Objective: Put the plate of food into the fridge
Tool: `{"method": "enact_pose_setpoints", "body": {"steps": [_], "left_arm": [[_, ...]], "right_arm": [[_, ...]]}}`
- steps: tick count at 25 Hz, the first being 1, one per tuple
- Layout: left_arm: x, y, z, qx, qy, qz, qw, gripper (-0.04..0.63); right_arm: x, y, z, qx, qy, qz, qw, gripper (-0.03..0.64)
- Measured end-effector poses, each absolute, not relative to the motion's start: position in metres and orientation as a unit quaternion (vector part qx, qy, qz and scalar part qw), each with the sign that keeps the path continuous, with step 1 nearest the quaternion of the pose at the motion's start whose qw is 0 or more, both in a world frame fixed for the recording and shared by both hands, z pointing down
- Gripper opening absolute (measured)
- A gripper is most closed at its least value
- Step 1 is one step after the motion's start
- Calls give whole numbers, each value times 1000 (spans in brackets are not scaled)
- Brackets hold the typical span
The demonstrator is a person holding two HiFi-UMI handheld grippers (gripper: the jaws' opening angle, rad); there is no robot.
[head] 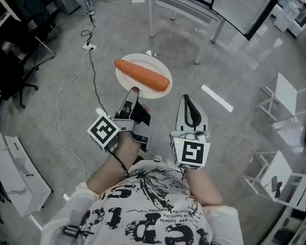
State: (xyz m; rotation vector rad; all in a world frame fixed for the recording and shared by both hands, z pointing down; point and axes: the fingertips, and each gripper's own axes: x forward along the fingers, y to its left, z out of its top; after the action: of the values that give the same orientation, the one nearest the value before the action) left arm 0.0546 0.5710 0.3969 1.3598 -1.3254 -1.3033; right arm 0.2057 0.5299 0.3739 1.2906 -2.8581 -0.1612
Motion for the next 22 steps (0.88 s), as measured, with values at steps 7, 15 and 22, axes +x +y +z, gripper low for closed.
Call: {"method": "enact_pose_setpoints", "body": {"steps": [7,15,22], "left_arm": [[55,566,398,543,-524,-516,405,25],[59,563,399,547,-516,-515,410,25],[60,562,391,563,-523,-507,391,25]], "right_arm": [[205,528,375,410,-910,-56,-2,2],[209,524,379,418,-908,-42,-8,2],[210,522,381,419,-907,-37,-11,2]]}}
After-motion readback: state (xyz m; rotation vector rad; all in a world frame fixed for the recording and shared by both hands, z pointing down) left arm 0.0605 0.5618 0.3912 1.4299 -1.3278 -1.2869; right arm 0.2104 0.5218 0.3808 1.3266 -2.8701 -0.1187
